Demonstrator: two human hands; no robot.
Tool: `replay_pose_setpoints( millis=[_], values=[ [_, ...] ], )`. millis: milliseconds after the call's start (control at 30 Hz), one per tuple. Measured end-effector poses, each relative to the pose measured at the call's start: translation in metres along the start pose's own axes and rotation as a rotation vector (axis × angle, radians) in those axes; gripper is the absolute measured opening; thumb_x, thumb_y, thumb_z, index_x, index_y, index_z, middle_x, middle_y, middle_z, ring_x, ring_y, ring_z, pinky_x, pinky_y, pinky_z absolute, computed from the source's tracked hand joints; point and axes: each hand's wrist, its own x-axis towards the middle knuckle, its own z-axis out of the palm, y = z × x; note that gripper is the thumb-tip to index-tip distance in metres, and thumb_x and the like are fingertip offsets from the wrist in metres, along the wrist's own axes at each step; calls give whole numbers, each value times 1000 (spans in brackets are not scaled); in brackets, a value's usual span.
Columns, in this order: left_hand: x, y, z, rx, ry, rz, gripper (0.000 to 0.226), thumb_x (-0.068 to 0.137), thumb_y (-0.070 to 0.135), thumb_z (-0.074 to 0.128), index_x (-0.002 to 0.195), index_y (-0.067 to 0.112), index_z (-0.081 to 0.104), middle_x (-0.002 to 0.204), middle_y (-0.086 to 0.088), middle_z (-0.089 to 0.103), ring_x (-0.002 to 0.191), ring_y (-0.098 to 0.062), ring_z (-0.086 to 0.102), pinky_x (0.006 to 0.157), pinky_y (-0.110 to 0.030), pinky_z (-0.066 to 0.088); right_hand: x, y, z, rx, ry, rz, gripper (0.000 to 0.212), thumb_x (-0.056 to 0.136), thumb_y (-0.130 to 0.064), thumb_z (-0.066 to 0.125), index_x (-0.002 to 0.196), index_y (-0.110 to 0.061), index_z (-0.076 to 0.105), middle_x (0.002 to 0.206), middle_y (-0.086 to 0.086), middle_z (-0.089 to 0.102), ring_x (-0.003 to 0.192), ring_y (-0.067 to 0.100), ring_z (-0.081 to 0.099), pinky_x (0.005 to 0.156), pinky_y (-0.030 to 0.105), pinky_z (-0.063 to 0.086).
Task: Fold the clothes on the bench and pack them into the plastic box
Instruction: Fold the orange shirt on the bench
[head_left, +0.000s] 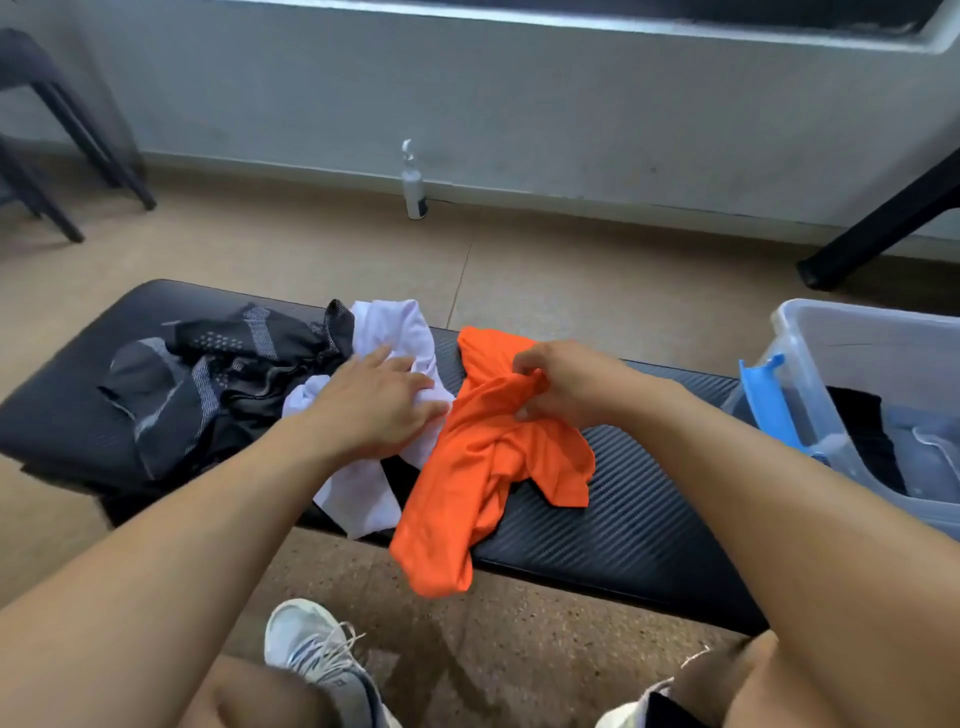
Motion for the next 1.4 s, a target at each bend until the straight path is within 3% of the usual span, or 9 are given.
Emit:
replay_pose_setpoints(
  millis=[67,200,300,433,667,867,1100,1267,1400],
  values=[
    [1,0,0,19,45,7,64,90,62,23,123,25,63,132,-3,57,130,-31,41,100,-45,38,-2,12,-3,27,41,59,37,75,-35,83,77,-27,47,78,-6,55,83,21,55,65,33,43],
    [2,20,-6,-197,224,145,61,90,63,38,109,18,73,134,-9,62,134,-29,43,113,-44,31,-8,30,-12,80,44,104,42,72,-30,87,67,-28,46,67,-9,53,70,19,52,59,31,38],
    [-3,46,-11,-348,196,215,44,90,56,61,114,21,73,138,-1,59,142,-20,37,119,-27,17,-13,42,-15,111,43,151,37,71,-30,88,69,-26,51,69,-8,57,68,16,53,60,32,41],
    [-2,65,-2,-323,188,221,48,81,54,71,116,22,64,119,3,63,122,-17,46,106,-31,35,-21,51,-18,156,67,147,30,74,-29,85,72,-24,56,70,-7,59,67,15,54,60,32,43],
    [1,74,-8,-362,254,113,14,86,42,67,91,29,66,103,2,66,105,-21,54,90,-35,40,-28,36,-21,286,206,89,8,91,-36,68,88,-31,62,78,-11,63,77,13,60,65,29,43],
    [-12,67,-42,-1064,339,-2,23,80,34,69,73,20,52,73,3,59,67,-9,50,66,-26,42,-34,19,-29,689,378,96,30,86,-50,73,84,-21,66,71,-8,65,64,8,58,60,33,47],
    [-21,50,-59,-1193,600,-241,21,84,25,73,100,26,60,87,1,71,72,-13,63,63,-27,46,-53,-5,-41,1066,118,76,22,94,-38,66,97,-18,73,77,-6,72,69,7,67,59,22,53],
    [-26,46,-62,-1168,674,-90,31,84,32,78,110,25,63,78,5,67,65,-4,61,62,-18,47,-65,-20,-54,1534,-254,-27,30,90,-29,63,111,-12,76,107,14,69,92,22,64,92,37,55],
    [-24,44,-62,-1143,721,-82,25,89,29,74,112,26,64,82,6,71,66,1,64,61,-15,50,-63,-24,-50,1487,-145,91,23,93,-26,63,104,-13,79,93,11,69,73,18,64,62,30,60]
  ],
)
